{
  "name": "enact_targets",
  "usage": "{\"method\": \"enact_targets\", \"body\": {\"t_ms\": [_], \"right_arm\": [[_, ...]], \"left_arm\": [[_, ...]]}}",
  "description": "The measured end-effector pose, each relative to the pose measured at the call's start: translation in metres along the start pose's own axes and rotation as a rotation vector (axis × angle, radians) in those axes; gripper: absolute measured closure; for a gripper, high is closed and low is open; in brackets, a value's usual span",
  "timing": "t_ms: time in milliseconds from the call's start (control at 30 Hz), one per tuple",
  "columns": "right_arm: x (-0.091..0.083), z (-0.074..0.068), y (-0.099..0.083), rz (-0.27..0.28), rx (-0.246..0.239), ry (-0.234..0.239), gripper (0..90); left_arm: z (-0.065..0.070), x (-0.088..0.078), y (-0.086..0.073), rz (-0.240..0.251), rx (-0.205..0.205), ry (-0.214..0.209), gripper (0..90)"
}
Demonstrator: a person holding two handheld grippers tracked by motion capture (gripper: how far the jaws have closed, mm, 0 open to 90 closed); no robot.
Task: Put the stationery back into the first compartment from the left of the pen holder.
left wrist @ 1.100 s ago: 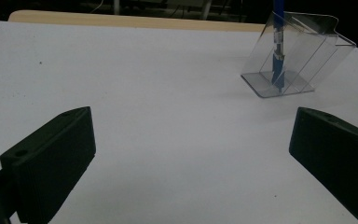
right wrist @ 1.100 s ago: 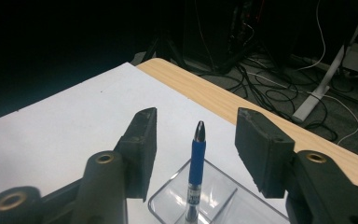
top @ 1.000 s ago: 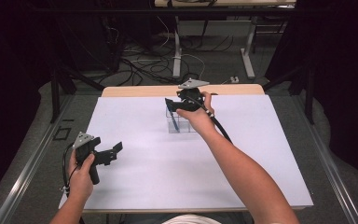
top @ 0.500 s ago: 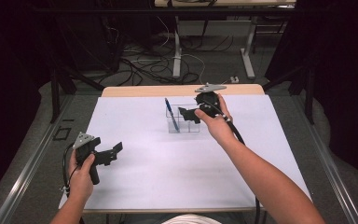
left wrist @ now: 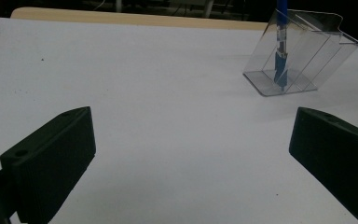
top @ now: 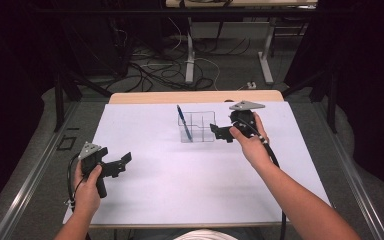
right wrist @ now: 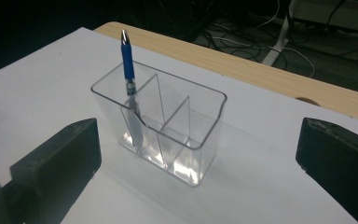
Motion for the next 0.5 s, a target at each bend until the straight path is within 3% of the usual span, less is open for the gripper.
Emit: {"method": "enact_targets", "body": {"t_ms": [500], "right_arm": [[-0.017,0.020,-0.047,-0.008,0.050,-0.027,0.0]], "left_arm": [[0.000,0.000,0.000,-0.002,0.000,0.004,0.2]]}}
Point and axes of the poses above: each handheld gripper's, and its own axes: x roughly forward along the jaws, y roughly out of its top, z roughly to its right, the point moved 5 cm from there along x, roughly forward along the jaws, and after that the axes turned 2 degrees about -z, right-handed, at the moved point
